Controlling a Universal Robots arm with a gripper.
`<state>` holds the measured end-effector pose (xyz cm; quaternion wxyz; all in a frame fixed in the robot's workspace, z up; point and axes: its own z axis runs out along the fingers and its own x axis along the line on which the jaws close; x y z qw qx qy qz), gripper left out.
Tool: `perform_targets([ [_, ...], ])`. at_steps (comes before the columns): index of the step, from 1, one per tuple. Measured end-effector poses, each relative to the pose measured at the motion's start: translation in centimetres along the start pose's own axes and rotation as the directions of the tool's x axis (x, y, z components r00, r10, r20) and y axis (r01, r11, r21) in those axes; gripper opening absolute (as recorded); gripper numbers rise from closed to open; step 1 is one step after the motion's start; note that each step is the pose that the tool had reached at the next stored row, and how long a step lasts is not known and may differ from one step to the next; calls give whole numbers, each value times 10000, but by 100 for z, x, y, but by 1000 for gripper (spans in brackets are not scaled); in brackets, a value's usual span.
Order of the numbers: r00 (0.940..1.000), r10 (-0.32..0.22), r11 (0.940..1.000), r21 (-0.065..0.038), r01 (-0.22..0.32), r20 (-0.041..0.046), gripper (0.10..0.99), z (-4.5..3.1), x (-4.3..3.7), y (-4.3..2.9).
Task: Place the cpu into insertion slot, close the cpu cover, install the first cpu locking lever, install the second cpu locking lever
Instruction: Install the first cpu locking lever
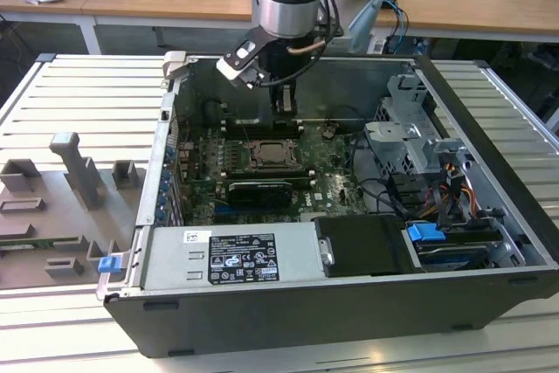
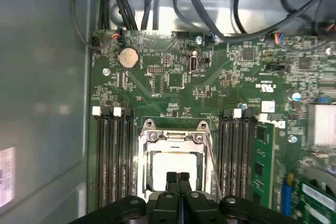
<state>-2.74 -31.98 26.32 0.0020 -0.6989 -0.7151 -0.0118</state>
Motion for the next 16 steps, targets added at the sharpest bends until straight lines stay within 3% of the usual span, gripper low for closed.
perform_targets([
  [1,10000,-13,10000,-10,13,4,106,-65,1,2],
  [5,9942,-1078,9942,8,1078,-11,106,-66,1,1],
  [8,9768,-2143,9768,26,2143,-30,106,-64,2,1],
  [12,9651,-2618,9651,36,2618,-36,106,-62,7,1],
  [14,9480,-3184,9479,44,3184,-49,106,-61,7,1],
  [16,9229,-3851,9229,53,3851,-63,106,-61,8,1],
])
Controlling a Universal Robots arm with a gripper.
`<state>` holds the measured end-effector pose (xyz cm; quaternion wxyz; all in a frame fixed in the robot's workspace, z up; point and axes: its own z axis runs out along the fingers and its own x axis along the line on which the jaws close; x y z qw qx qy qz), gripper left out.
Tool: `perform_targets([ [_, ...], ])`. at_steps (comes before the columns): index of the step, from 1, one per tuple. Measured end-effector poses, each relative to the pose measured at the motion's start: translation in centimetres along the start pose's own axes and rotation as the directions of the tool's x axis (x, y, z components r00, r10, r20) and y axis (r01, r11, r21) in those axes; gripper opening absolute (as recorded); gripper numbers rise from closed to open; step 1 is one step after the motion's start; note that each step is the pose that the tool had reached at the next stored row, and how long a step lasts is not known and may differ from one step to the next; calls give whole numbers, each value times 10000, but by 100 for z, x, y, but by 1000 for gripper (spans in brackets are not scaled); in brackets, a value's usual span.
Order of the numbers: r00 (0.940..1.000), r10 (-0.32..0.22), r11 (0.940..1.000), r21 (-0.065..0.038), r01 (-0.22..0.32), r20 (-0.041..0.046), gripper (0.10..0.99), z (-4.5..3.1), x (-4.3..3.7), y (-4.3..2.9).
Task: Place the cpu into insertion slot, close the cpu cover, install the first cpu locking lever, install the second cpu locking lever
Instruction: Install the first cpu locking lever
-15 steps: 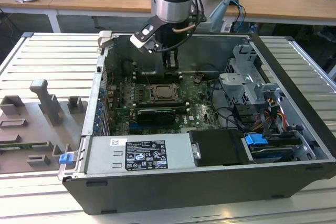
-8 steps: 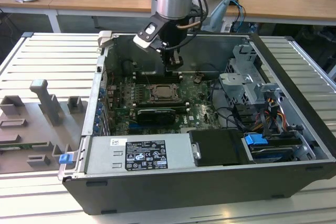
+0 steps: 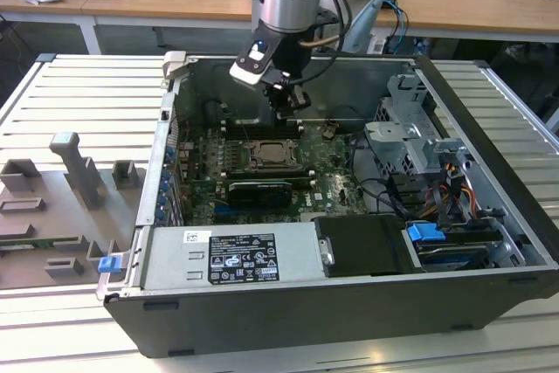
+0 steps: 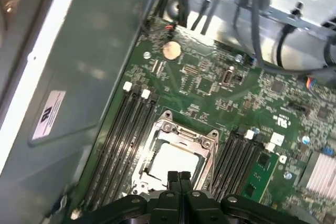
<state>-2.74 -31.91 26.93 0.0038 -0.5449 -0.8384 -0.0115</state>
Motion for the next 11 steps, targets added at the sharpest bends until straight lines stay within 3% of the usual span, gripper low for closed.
perform_targets([
  [5,9930,-1184,9930,22,1184,-19,106,0,0,0],
  [8,9810,-1938,9810,34,1938,-32,106,0,1,0],
  [11,9644,-2643,9644,45,2643,-46,106,0,0,0],
])
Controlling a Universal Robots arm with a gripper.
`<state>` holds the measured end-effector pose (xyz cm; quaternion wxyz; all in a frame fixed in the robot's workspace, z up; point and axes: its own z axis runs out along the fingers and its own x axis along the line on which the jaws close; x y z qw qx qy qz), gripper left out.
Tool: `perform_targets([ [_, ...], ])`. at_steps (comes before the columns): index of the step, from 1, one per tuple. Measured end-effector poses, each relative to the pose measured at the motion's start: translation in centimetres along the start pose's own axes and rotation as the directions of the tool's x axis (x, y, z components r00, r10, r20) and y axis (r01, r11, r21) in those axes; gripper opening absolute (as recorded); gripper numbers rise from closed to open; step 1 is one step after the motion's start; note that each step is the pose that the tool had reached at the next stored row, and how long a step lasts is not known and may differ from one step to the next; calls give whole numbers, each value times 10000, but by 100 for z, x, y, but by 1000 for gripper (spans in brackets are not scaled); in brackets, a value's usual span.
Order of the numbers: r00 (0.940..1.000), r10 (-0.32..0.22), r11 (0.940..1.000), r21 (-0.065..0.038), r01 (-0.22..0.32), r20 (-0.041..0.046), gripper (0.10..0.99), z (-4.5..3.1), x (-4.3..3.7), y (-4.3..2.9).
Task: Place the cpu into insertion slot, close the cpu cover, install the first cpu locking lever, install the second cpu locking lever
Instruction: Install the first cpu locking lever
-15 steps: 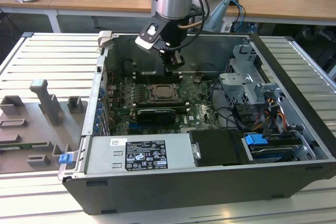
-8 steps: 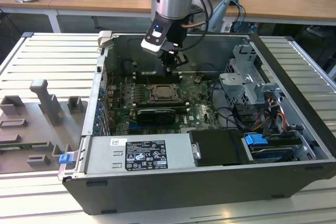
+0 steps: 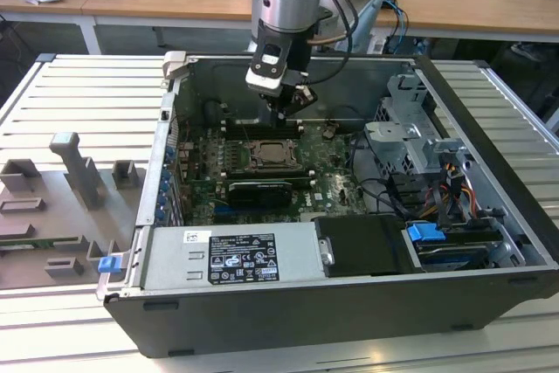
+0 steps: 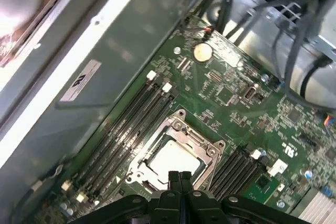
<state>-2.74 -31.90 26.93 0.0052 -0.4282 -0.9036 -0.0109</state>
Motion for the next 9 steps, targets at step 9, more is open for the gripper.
perform_targets([
  [9,9752,-2215,9752,38,2215,-39,106,3,0,0],
])
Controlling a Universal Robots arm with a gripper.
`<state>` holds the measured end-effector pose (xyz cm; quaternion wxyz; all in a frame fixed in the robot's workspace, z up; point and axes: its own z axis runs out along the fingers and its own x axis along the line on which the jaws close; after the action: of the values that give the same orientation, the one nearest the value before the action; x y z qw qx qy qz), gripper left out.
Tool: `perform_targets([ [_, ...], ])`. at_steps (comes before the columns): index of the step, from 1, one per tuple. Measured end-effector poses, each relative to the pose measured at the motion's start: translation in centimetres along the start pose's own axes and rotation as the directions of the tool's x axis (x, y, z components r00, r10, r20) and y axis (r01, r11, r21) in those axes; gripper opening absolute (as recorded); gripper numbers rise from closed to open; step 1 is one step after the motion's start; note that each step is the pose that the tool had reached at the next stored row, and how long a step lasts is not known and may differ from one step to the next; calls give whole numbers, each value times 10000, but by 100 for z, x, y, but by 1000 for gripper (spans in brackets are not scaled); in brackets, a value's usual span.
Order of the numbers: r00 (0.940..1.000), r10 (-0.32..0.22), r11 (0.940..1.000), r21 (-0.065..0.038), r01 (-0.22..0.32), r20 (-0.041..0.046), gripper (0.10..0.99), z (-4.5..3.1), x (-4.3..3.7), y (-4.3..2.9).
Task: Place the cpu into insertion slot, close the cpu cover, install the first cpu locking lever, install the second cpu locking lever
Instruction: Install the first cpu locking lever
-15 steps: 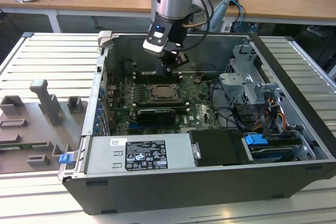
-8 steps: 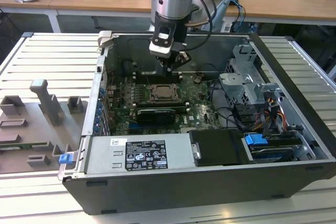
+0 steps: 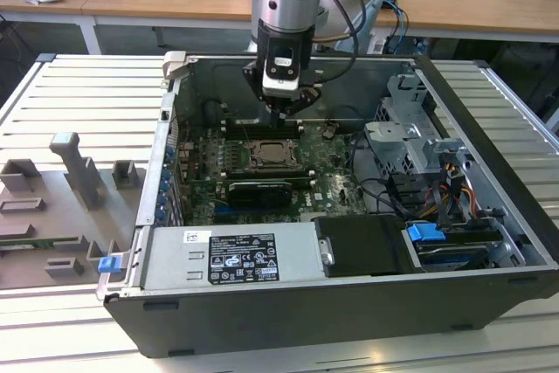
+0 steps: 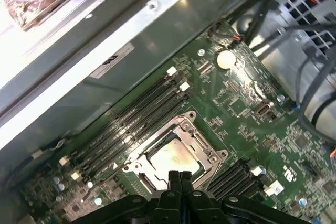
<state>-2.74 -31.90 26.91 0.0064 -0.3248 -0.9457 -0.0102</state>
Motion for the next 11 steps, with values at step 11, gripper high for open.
perform_targets([
  [11,9486,-3164,9484,-200,3164,-15,106,4,0,0],
])
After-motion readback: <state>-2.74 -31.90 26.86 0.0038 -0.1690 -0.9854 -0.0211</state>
